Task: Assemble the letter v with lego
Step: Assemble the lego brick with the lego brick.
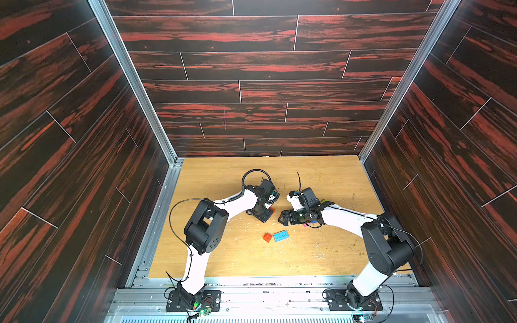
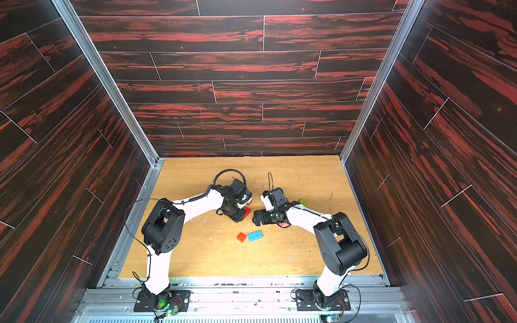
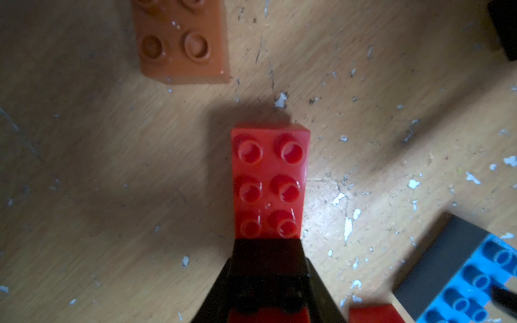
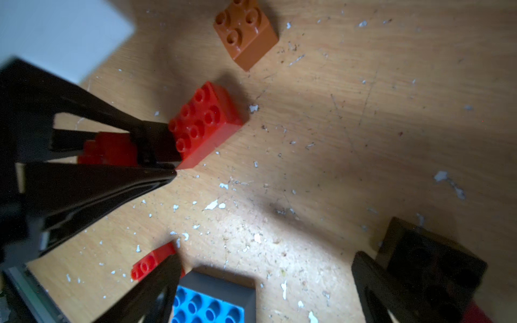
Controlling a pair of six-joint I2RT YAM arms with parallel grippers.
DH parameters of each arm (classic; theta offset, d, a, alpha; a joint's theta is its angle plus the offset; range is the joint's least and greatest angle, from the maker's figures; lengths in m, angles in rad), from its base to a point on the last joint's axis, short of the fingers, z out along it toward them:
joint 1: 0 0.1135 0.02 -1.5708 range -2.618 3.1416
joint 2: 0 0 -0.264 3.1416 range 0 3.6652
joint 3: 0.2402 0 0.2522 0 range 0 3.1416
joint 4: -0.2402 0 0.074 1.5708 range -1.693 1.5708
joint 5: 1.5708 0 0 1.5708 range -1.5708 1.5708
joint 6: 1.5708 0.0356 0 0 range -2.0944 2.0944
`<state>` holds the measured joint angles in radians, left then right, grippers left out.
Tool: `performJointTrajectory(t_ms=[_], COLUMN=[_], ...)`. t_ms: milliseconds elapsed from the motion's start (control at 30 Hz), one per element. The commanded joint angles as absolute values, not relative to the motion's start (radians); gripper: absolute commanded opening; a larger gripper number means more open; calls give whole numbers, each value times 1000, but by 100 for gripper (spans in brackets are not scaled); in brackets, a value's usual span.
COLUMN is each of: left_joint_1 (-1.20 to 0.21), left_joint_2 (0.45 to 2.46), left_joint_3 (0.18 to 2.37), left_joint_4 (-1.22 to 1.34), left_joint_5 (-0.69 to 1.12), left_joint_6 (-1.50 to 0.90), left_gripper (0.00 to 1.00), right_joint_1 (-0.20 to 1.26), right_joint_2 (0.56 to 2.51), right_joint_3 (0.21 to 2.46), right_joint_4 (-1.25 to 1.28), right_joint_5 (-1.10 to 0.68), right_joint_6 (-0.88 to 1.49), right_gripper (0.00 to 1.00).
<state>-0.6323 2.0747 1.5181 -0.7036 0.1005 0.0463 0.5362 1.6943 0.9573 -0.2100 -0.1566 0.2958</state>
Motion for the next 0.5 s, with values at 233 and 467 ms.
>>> performJointTrajectory(t_ms=[233,467], left_joint_1=[-639,-639], left_joint_2=[2260,2284], left_joint_3=[1637,1707], left_joint_4=[-1014,-1066], left_joint_5=[51,43], left_joint_6=[147,161], left_gripper=[29,29], right_joint_1=[526,525], right_joint_2=[1681,1690], right_joint_3=[940,941], right_joint_4=[-201,-202], right_joint_5=[-186,-181], right_joint_6=[303,301], right_gripper=[98,98])
